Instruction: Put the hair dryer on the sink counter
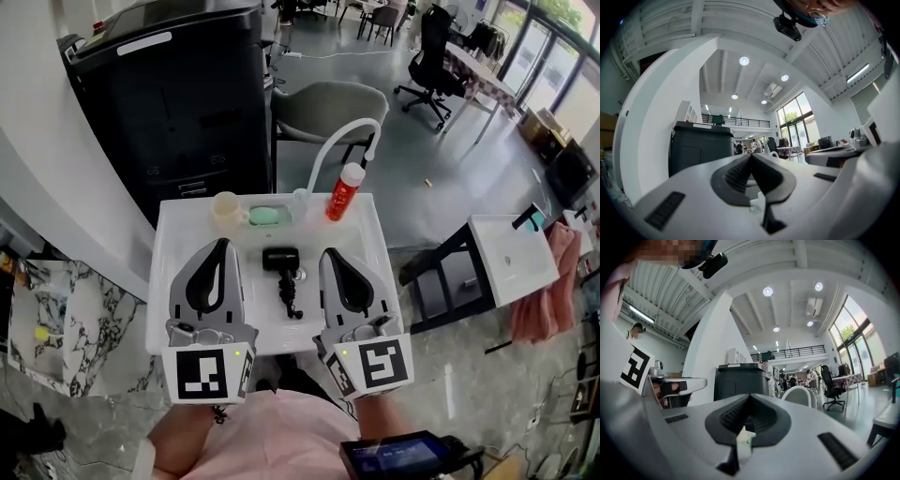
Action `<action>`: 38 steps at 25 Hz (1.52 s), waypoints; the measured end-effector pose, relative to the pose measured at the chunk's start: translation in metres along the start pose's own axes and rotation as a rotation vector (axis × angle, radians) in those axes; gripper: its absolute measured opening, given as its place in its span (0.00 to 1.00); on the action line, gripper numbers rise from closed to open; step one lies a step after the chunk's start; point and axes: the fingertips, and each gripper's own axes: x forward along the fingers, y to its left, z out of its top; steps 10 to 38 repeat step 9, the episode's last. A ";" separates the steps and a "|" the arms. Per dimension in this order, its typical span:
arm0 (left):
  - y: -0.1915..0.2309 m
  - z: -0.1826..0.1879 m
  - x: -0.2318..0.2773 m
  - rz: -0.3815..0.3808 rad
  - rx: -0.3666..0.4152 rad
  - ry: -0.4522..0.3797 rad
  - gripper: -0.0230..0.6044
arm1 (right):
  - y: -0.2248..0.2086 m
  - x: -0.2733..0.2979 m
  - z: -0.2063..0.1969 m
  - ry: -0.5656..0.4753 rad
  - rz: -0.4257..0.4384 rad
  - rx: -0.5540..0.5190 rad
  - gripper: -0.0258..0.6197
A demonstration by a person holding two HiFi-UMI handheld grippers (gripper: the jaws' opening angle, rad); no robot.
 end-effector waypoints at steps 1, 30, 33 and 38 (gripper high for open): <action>0.001 0.000 0.000 0.002 0.001 0.002 0.05 | 0.002 0.001 0.001 -0.002 0.004 0.000 0.04; 0.005 -0.002 -0.001 0.010 0.005 0.008 0.05 | 0.011 0.002 0.007 -0.013 0.029 0.003 0.04; 0.005 -0.002 -0.001 0.010 0.005 0.008 0.05 | 0.011 0.002 0.007 -0.013 0.029 0.003 0.04; 0.005 -0.002 -0.001 0.010 0.005 0.008 0.05 | 0.011 0.002 0.007 -0.013 0.029 0.003 0.04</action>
